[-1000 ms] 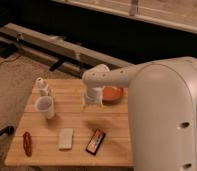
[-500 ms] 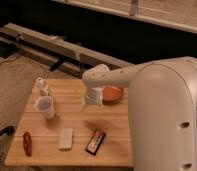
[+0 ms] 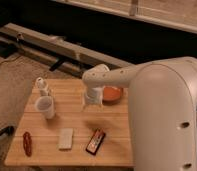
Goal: Wipe the white sponge on the table
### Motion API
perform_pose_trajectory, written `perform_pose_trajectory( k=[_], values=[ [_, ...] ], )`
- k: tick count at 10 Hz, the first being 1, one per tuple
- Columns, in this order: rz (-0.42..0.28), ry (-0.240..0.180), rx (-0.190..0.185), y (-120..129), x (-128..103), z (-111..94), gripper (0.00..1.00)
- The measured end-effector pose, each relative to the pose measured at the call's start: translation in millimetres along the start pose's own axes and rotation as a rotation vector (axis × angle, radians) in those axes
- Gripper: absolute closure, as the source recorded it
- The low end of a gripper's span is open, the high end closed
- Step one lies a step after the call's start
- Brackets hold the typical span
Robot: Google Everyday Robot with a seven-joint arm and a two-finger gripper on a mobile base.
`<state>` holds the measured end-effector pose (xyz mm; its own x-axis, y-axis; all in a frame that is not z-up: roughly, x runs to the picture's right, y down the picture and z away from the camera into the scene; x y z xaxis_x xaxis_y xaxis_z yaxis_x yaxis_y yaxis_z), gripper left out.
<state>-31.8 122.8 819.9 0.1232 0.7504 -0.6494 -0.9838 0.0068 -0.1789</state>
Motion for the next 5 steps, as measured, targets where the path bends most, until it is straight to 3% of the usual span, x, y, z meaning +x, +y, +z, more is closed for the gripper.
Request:
perform_pose_trajectory(
  k=[5],
  values=[
    [-0.005, 0.002, -0.001, 1.2, -0.2, 0.2, 0.31]
  ],
)
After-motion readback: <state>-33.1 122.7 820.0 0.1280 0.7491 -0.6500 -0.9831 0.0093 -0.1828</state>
